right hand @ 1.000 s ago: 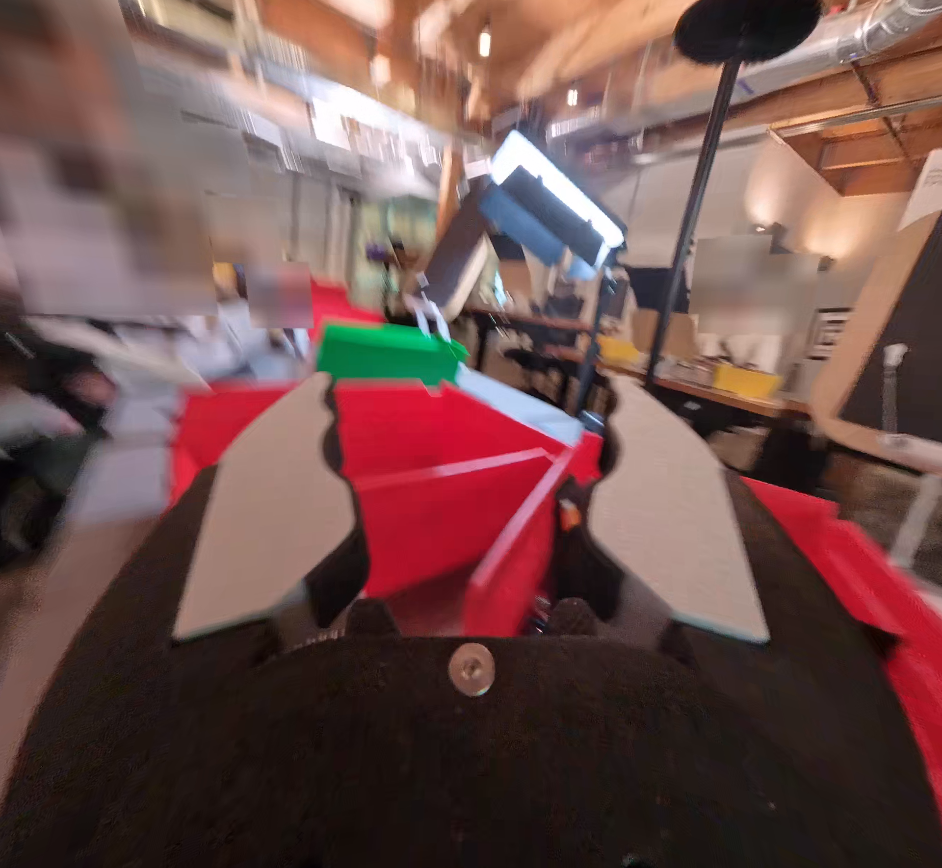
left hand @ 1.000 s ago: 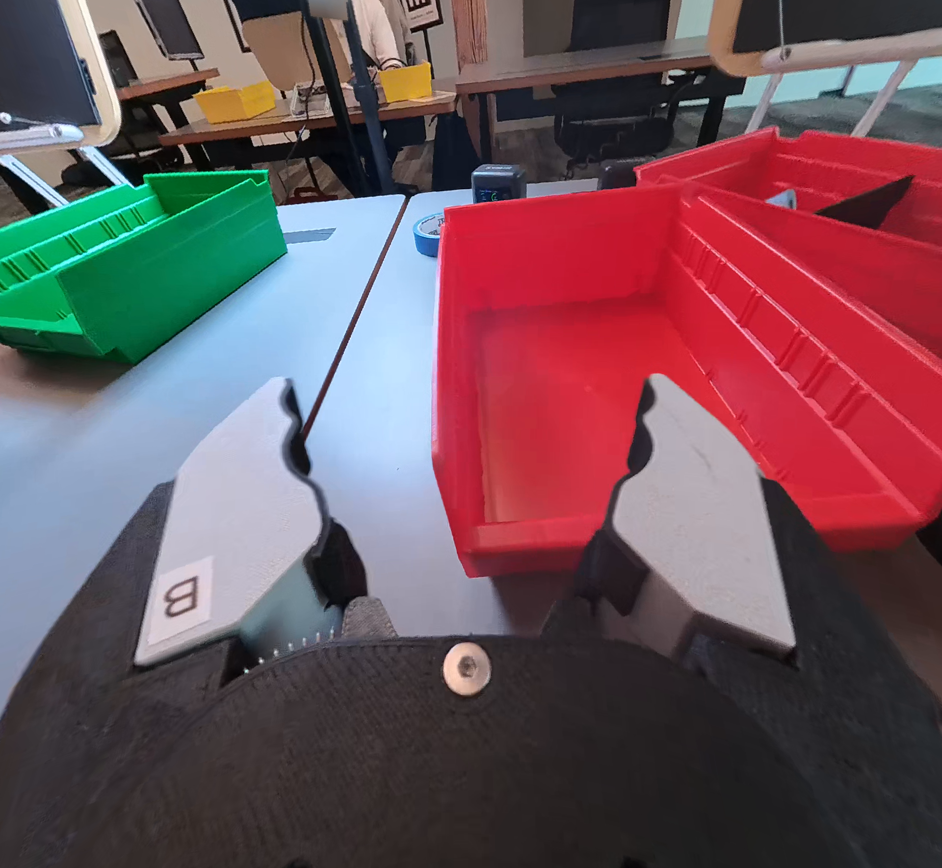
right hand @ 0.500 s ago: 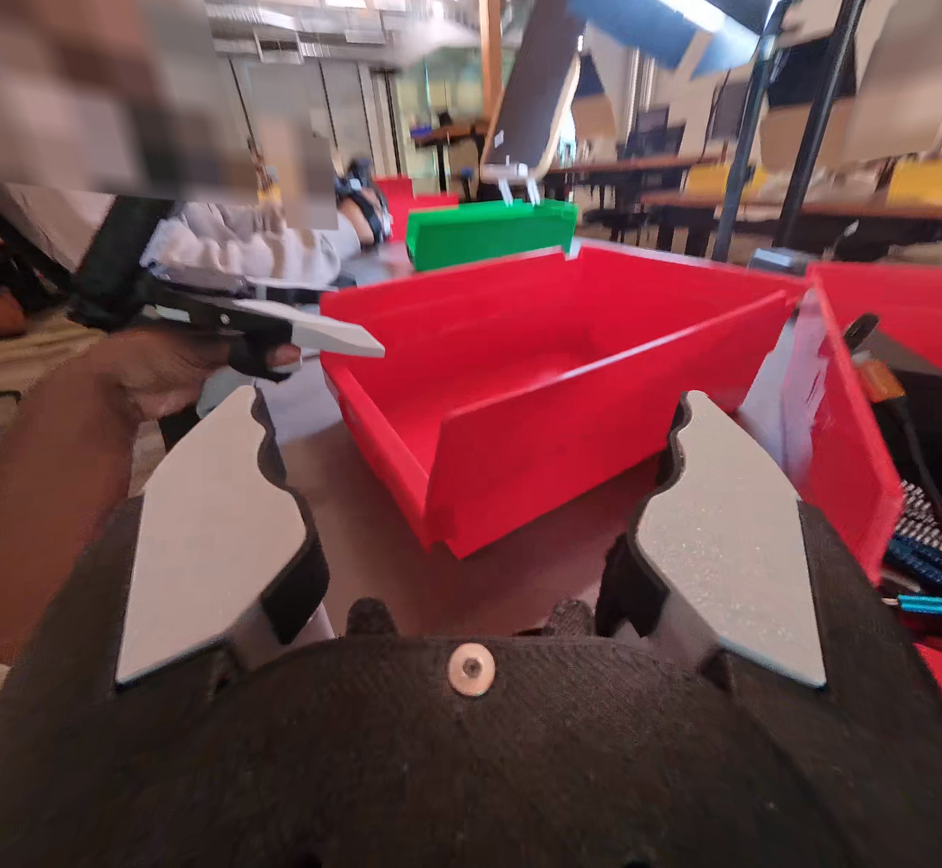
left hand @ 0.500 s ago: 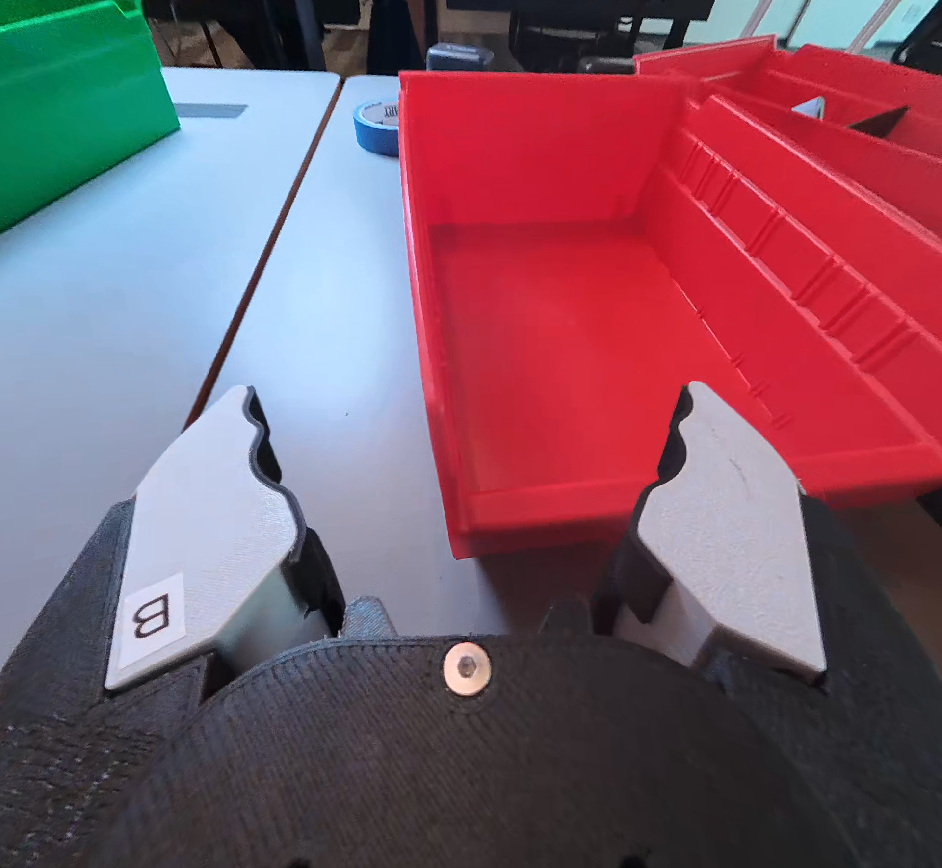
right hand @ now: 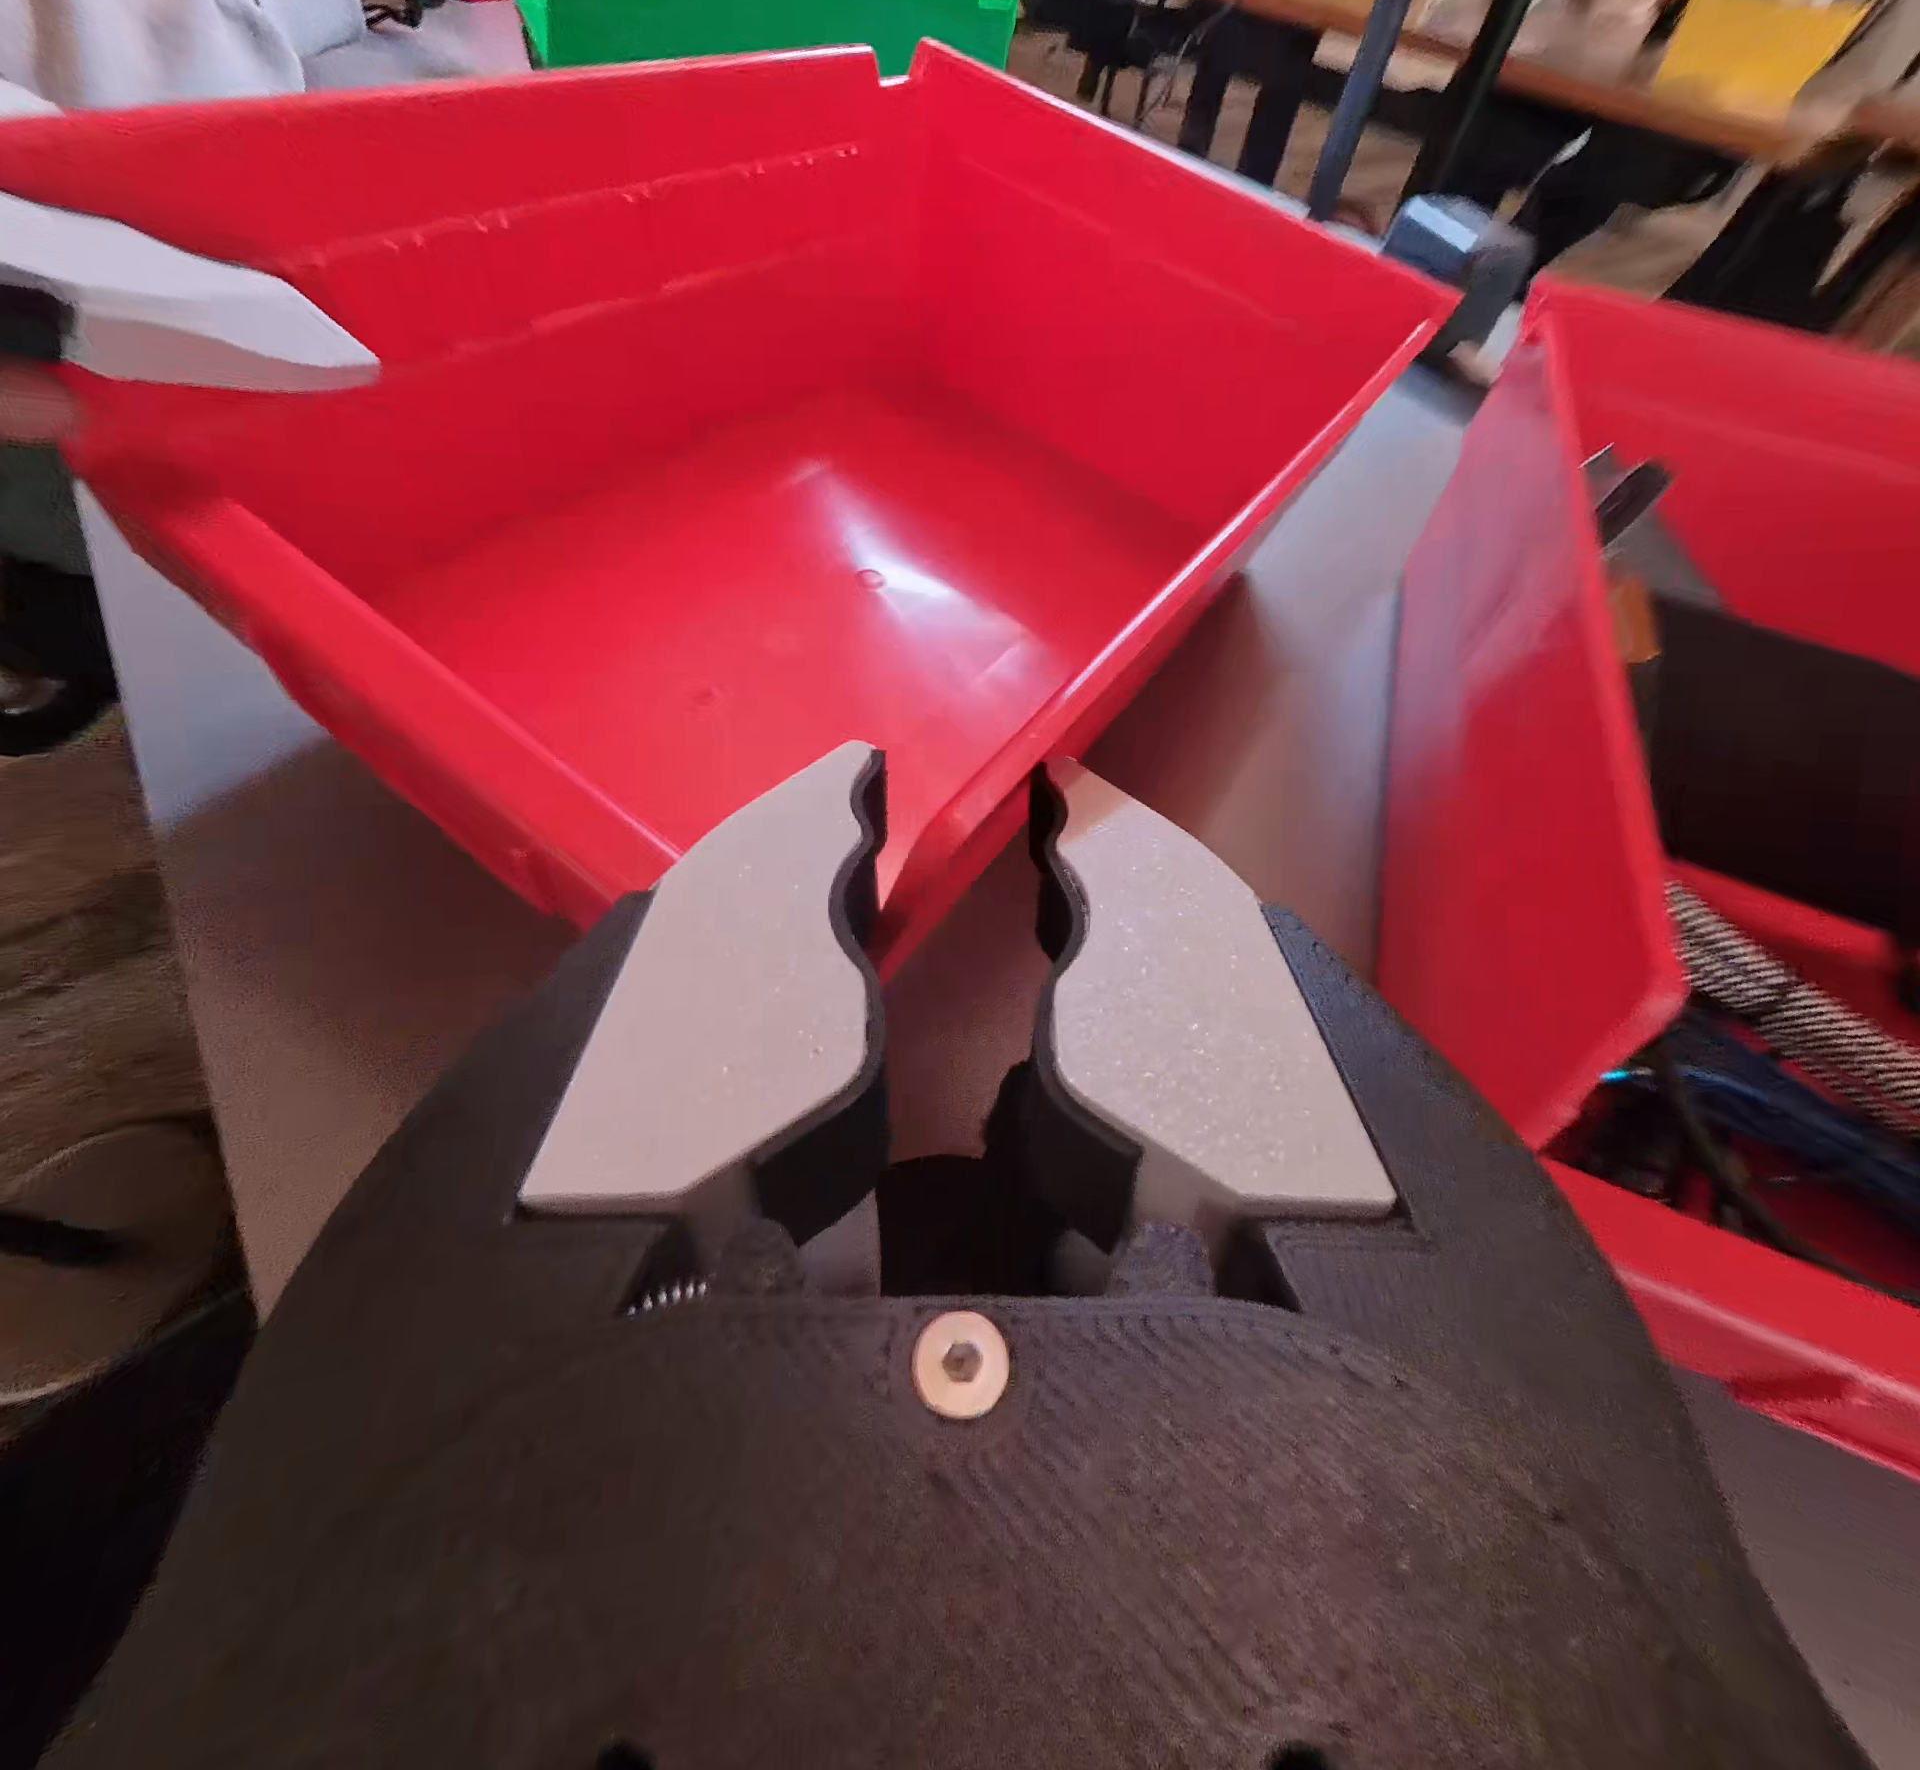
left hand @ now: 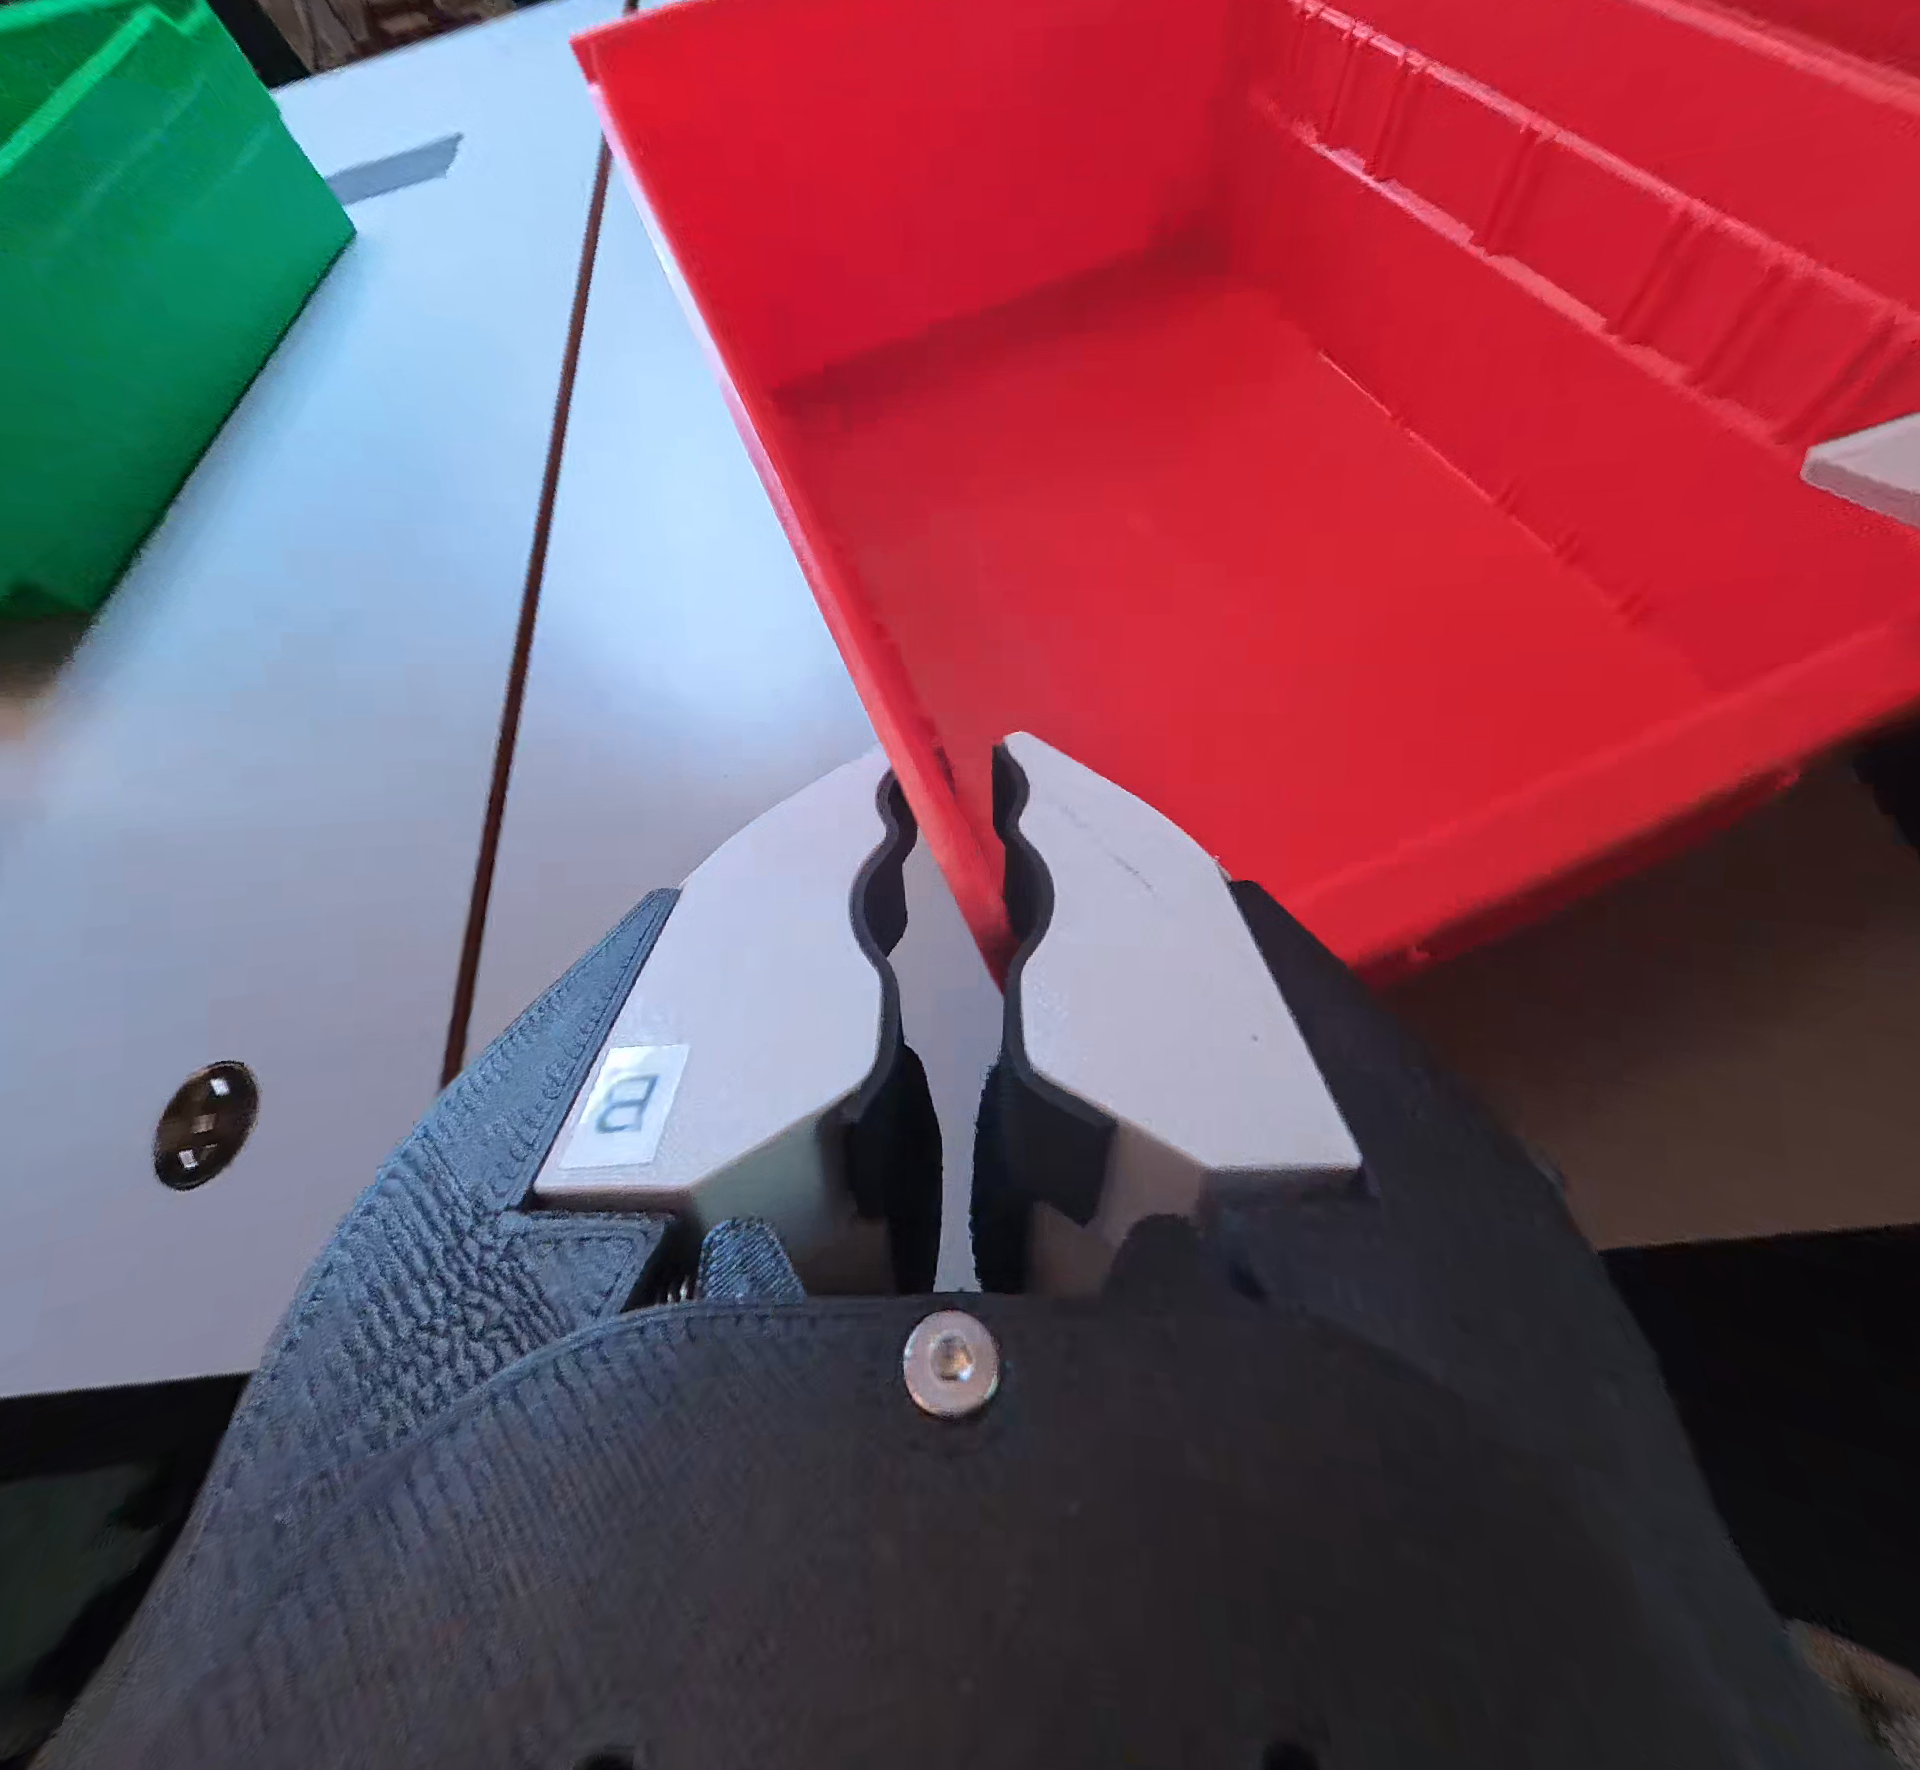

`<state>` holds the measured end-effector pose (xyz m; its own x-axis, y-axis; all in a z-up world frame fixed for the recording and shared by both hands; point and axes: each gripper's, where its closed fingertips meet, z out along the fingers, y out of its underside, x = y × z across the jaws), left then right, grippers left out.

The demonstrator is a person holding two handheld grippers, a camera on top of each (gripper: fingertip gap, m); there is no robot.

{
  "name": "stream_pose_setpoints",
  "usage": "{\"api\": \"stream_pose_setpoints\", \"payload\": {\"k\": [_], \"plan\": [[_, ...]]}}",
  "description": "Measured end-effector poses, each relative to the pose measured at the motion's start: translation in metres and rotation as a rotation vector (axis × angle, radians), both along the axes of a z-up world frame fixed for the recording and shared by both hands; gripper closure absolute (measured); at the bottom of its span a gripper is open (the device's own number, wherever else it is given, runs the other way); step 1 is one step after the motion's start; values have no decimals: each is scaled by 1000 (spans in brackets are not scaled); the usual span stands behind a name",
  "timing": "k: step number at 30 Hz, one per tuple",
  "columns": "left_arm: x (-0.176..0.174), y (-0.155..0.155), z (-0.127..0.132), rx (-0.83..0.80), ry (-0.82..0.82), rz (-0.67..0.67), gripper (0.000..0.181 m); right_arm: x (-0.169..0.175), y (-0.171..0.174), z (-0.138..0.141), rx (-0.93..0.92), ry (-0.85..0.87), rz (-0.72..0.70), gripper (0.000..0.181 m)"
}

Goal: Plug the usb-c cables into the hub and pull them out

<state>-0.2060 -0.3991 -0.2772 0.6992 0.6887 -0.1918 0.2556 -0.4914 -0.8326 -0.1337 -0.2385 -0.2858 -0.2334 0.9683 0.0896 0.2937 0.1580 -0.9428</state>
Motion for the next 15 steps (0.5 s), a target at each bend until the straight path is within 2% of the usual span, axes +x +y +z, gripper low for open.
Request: {"api": "stream_pose_setpoints", "payload": {"k": [3,8,11,15], "plan": [[10,4,24,-11,91,-1,169,4,8,21,52,103,-17,158],[31,31,86,107,348,-55,167,27,35,92,160,379,-93,161],[48,63,120,196,498,-105,166,54,65,131,273,532,-191,163],[77,130,144,290,609,-227,166,101,124,156,390,621,-364,165]]}}
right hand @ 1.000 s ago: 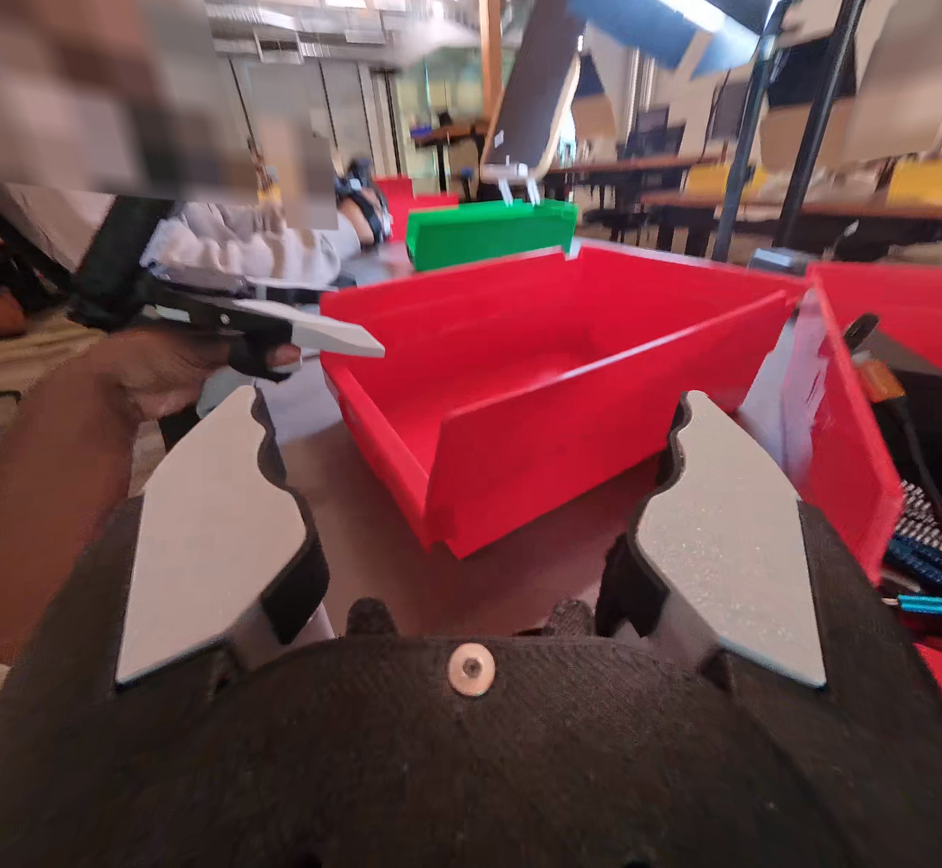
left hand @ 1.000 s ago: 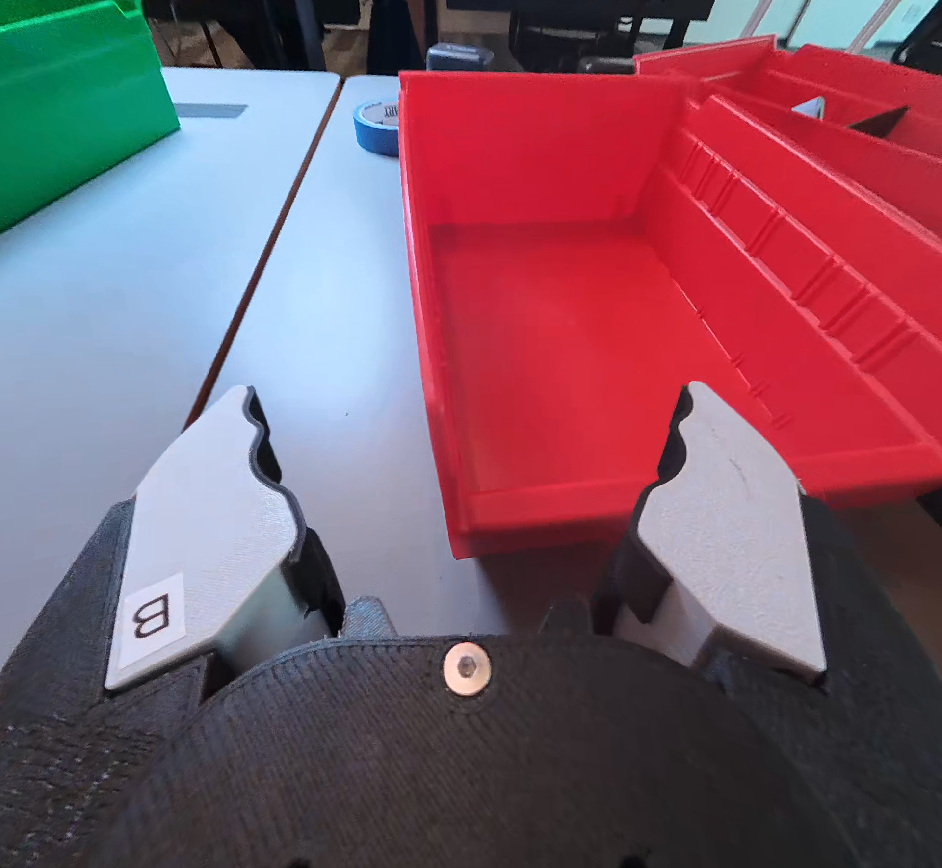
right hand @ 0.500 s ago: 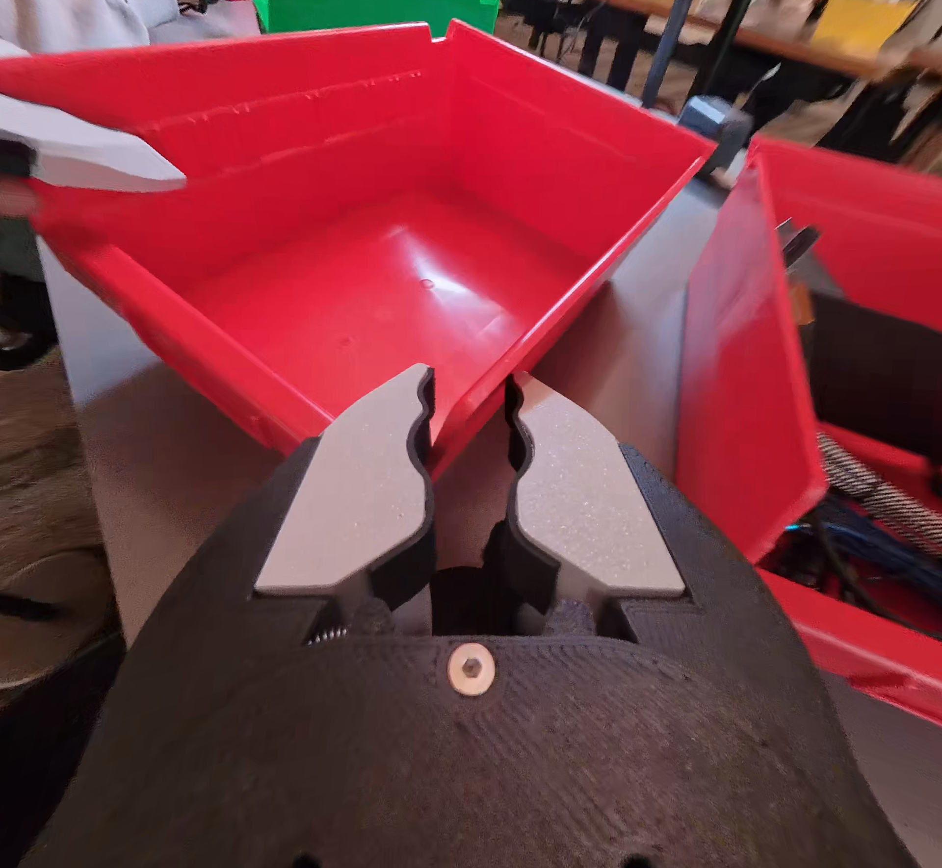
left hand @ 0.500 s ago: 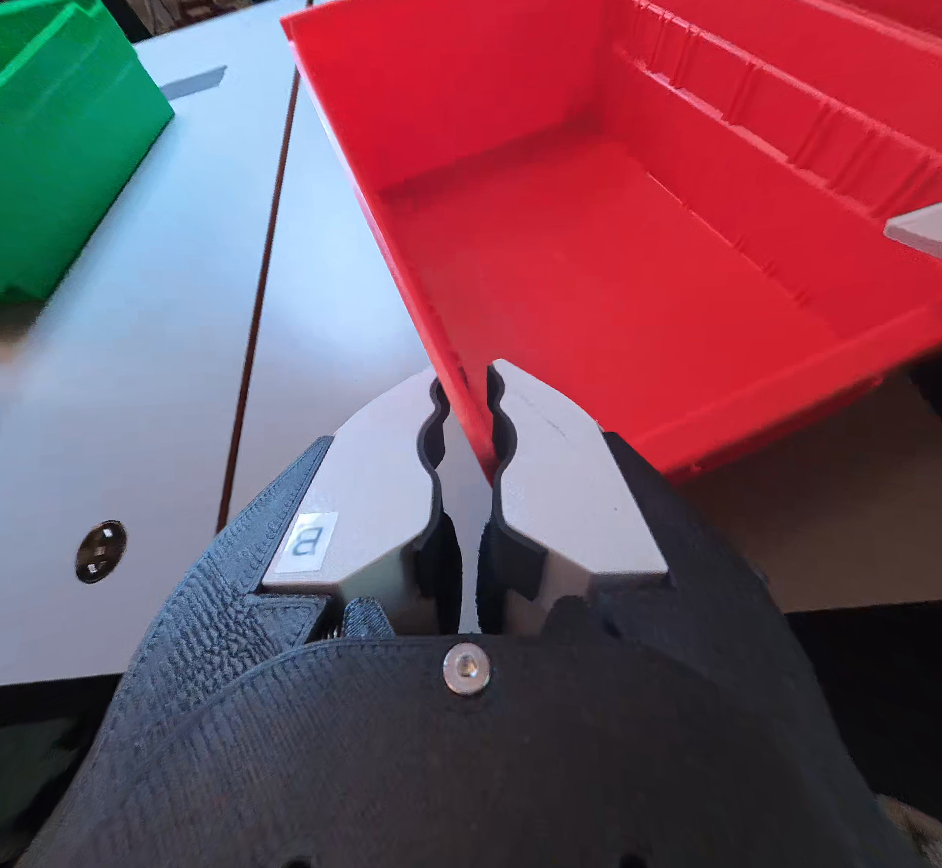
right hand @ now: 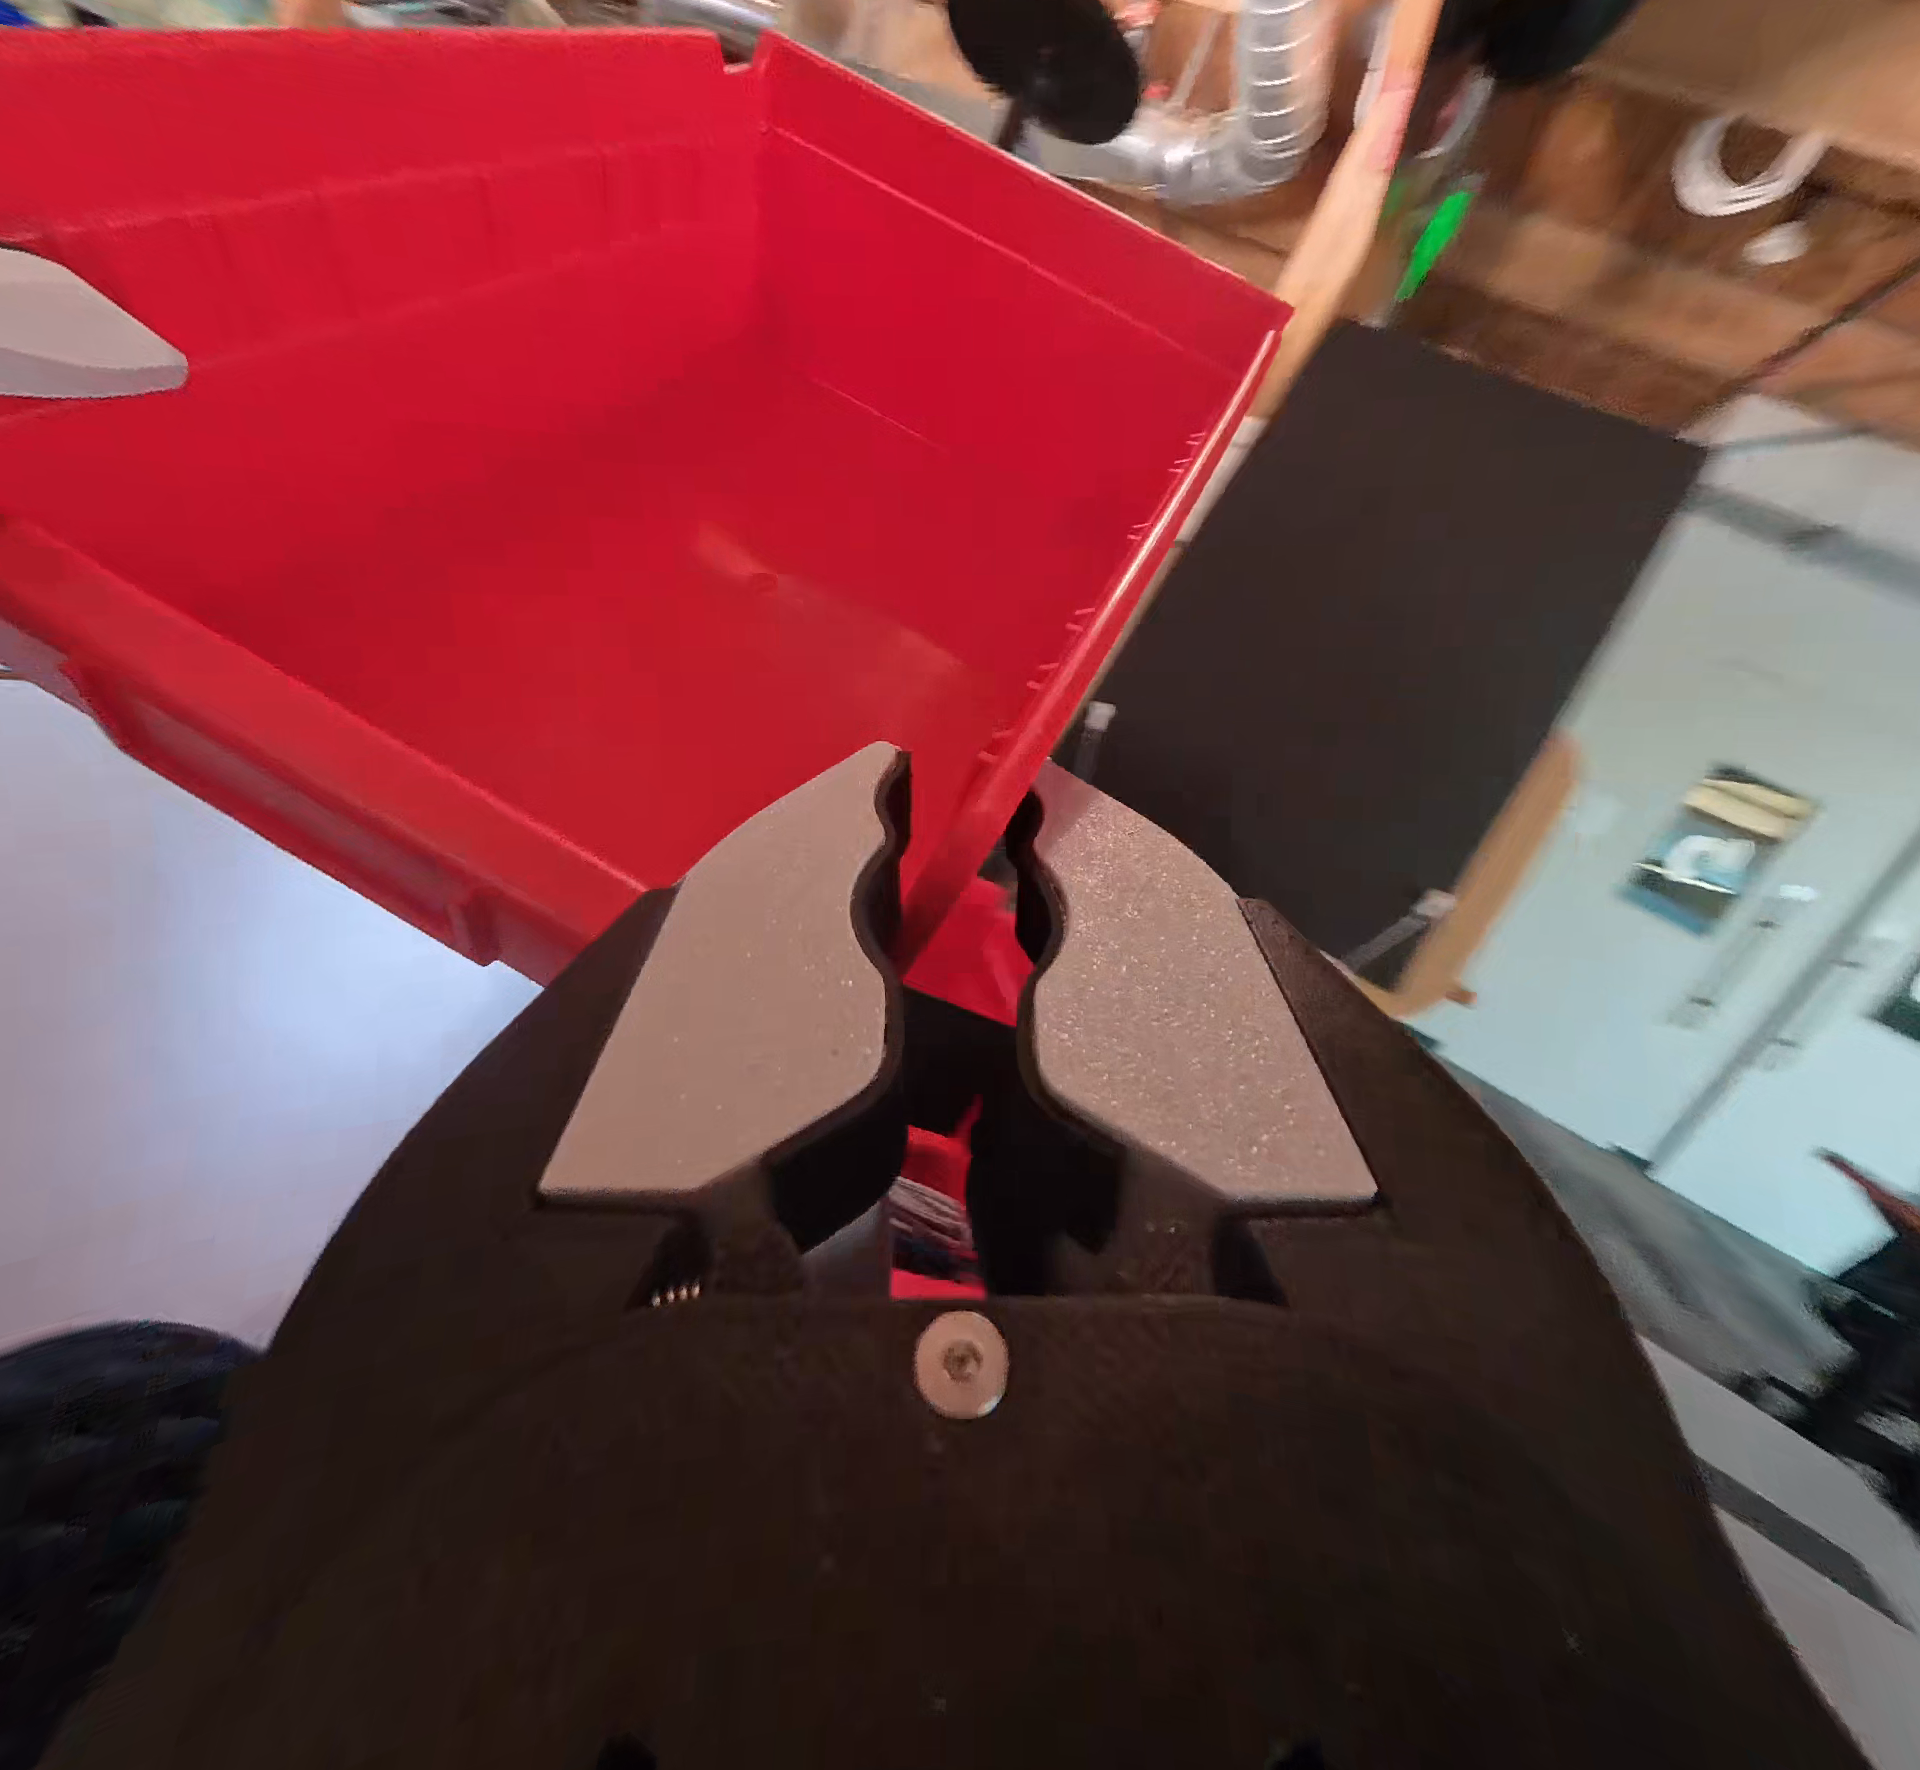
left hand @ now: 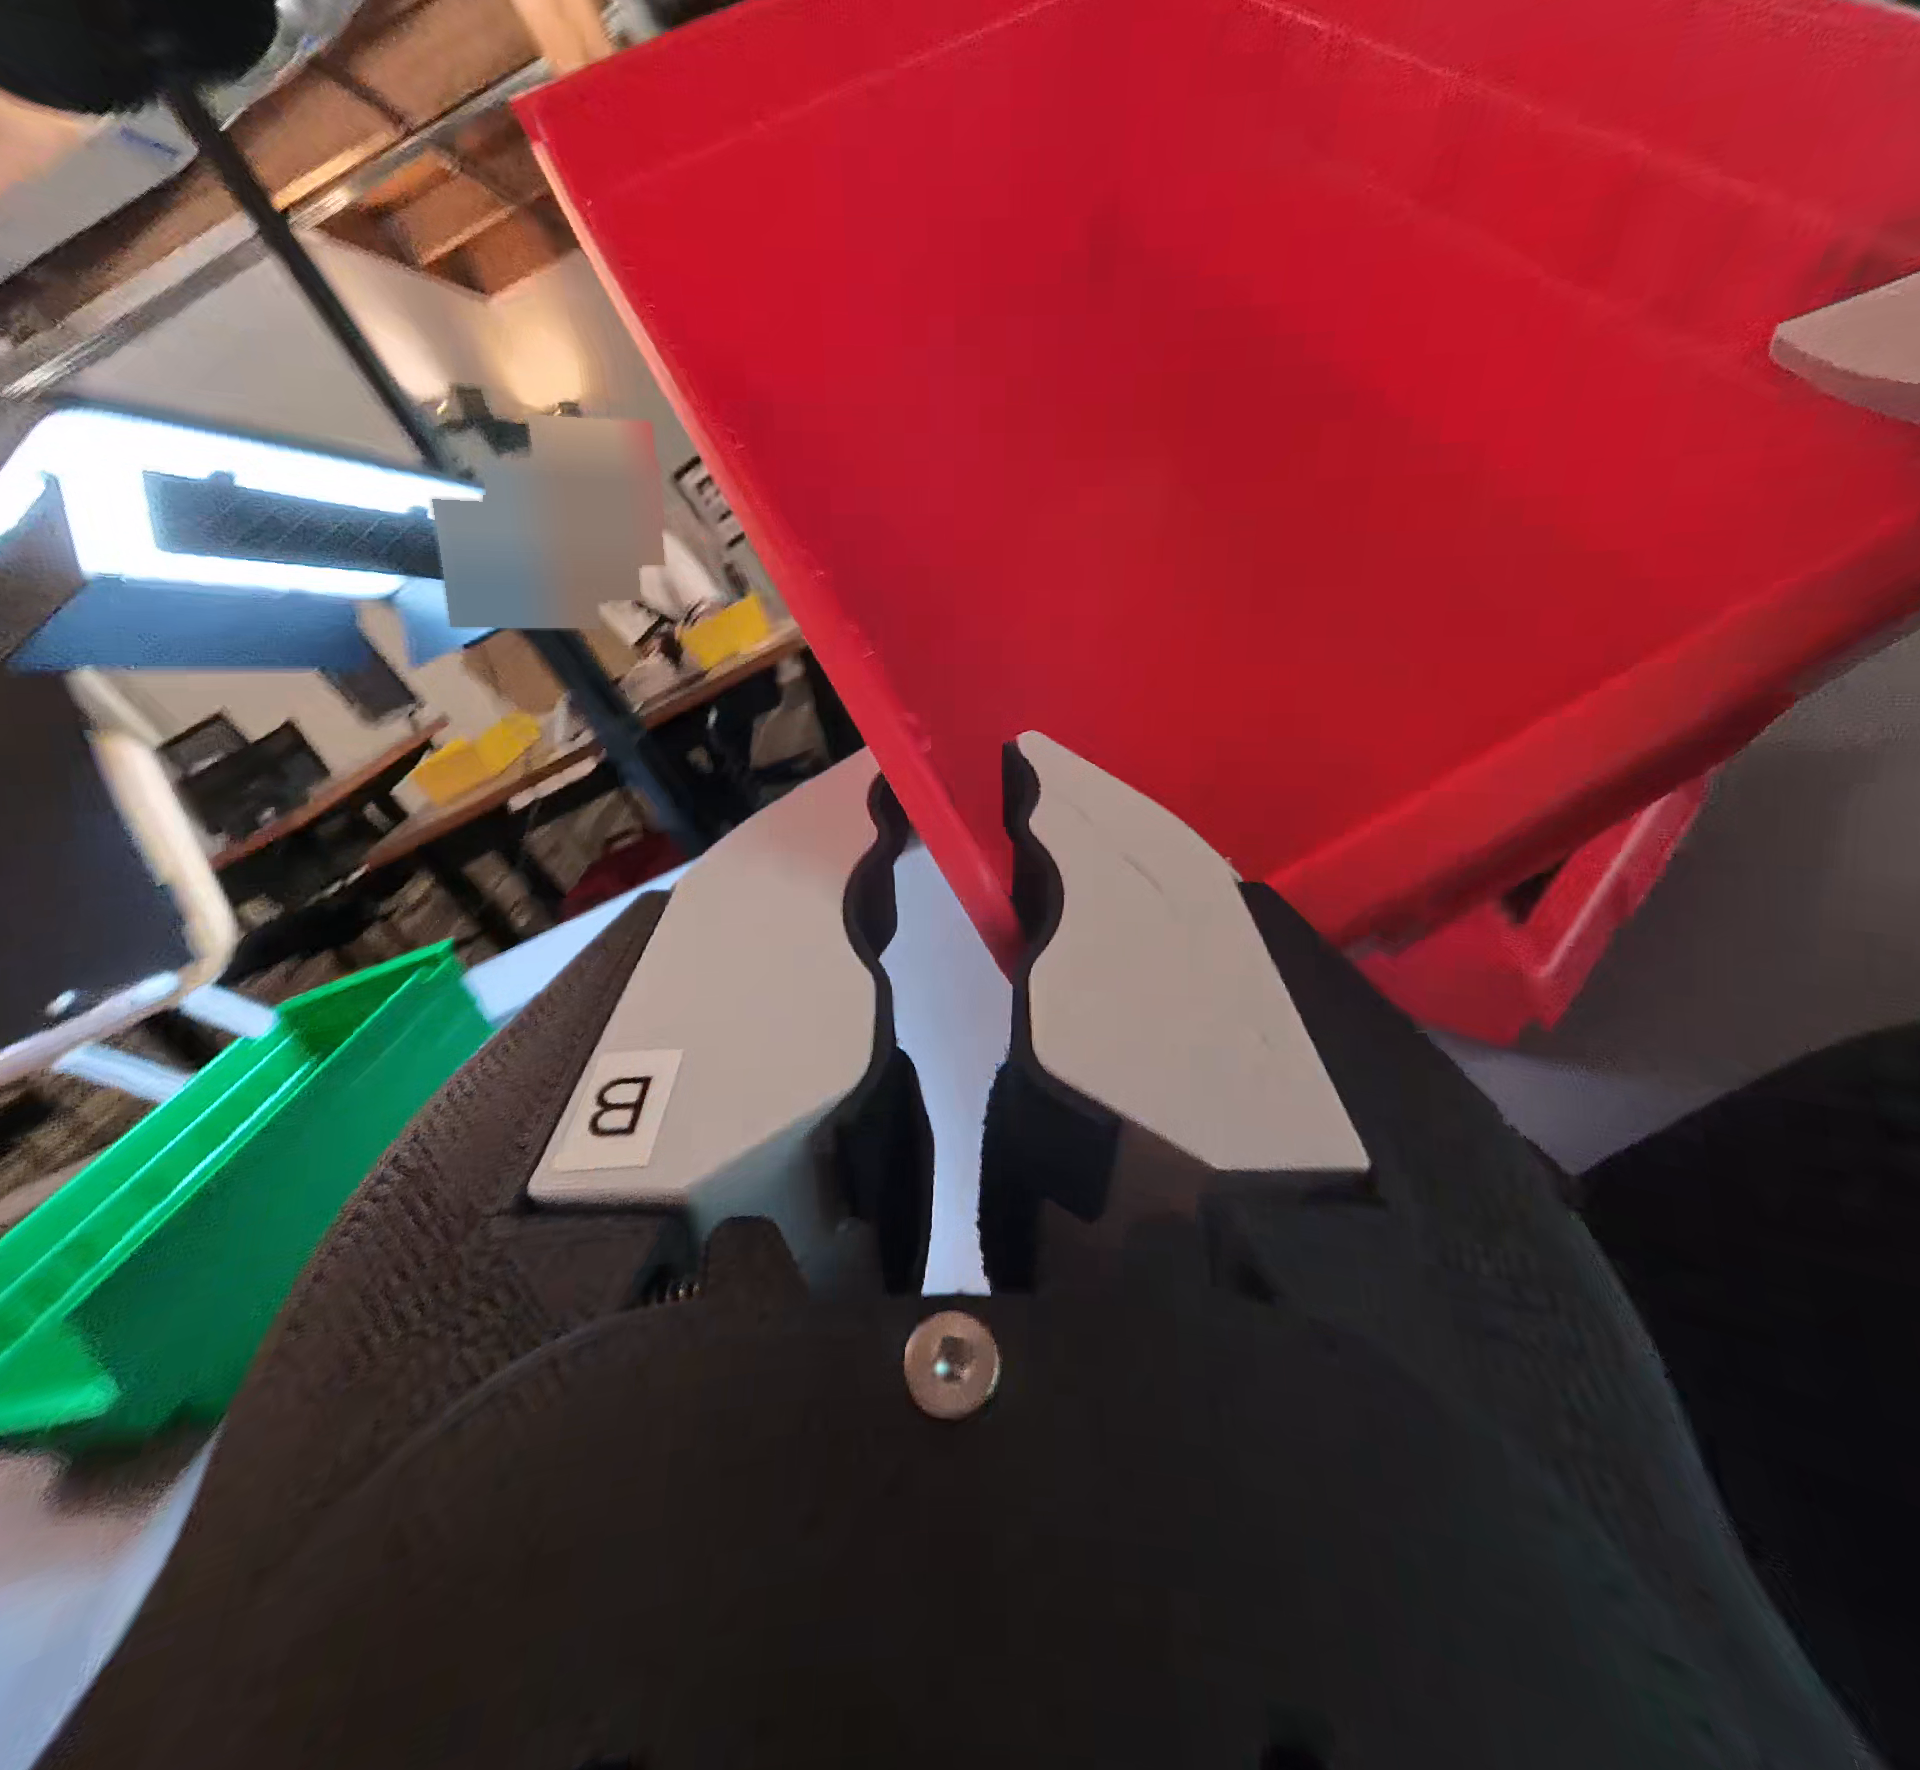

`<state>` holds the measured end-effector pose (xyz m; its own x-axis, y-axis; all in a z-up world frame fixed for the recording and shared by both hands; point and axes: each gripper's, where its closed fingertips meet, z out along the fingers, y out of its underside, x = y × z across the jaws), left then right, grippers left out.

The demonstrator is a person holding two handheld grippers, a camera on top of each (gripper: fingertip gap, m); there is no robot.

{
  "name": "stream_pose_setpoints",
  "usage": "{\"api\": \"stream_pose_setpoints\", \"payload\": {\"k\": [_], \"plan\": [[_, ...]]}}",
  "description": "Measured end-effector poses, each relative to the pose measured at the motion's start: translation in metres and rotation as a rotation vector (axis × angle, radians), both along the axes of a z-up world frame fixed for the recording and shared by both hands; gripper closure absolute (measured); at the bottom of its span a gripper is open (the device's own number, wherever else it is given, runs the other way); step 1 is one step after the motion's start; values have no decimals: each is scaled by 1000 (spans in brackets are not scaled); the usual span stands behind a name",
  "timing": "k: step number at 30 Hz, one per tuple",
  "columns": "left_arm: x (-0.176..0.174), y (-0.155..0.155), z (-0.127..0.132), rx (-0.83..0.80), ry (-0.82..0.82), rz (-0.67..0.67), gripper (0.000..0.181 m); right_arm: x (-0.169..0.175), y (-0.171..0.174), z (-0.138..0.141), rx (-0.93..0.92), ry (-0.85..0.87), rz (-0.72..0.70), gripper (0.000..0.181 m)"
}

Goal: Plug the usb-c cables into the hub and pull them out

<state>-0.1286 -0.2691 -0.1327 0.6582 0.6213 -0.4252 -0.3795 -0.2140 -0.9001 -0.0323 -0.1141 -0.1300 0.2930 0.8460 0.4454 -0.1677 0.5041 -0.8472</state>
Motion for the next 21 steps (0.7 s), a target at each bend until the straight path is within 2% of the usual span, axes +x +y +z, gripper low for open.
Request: {"api": "stream_pose_setpoints", "payload": {"k": [4,7,11,16,21], "plan": [[35,90,-3,-19,10,-188,164,59,71,5,-11,44,-170,168],[61,158,-12,-59,-16,-329,165,98,124,-2,-21,-13,-293,167],[98,237,-24,-159,-67,-453,161,146,190,-14,-93,-102,-446,169],[138,310,-43,-312,-41,-512,159,192,258,-38,-142,-191,-553,169],[170,362,-92,-494,-58,-590,156,226,303,-80,-260,-269,-582,170]]}}
